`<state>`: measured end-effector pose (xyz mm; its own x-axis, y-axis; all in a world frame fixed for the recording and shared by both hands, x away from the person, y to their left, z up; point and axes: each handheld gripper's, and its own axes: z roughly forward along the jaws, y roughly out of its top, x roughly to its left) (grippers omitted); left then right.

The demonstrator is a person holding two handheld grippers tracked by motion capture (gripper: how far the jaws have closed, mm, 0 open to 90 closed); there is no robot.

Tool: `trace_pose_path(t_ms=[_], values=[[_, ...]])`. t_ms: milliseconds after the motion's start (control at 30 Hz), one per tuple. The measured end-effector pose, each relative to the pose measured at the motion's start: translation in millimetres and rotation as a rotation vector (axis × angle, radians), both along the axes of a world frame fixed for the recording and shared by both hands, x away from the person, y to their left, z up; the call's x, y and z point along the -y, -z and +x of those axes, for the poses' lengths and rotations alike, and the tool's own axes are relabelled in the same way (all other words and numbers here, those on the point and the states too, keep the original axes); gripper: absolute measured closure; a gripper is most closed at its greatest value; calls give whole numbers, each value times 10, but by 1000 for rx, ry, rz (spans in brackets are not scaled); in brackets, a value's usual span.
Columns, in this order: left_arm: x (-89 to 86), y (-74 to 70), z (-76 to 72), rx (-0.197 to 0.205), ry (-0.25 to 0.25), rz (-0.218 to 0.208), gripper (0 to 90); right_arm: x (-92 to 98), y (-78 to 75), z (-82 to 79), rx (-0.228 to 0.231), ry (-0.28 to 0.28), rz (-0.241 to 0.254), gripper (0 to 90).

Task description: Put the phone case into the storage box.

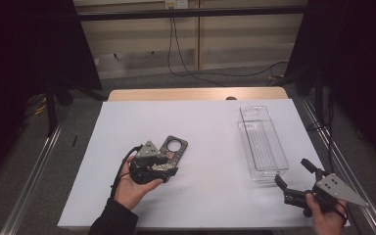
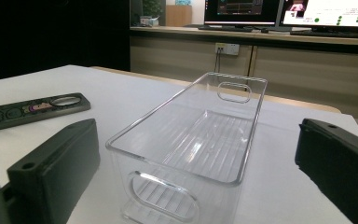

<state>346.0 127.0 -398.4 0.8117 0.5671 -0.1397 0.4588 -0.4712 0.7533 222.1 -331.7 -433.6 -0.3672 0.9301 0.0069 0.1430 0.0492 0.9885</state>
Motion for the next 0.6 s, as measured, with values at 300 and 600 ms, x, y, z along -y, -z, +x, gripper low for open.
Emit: trace_pose_path(t_ms=[300, 600], values=[[-211, -82, 1, 88, -106, 8, 113, -3, -1, 0, 0, -3, 1, 0], [-289, -59, 93, 36, -119, 29, 52, -8, 2, 4, -5, -4, 1, 0]])
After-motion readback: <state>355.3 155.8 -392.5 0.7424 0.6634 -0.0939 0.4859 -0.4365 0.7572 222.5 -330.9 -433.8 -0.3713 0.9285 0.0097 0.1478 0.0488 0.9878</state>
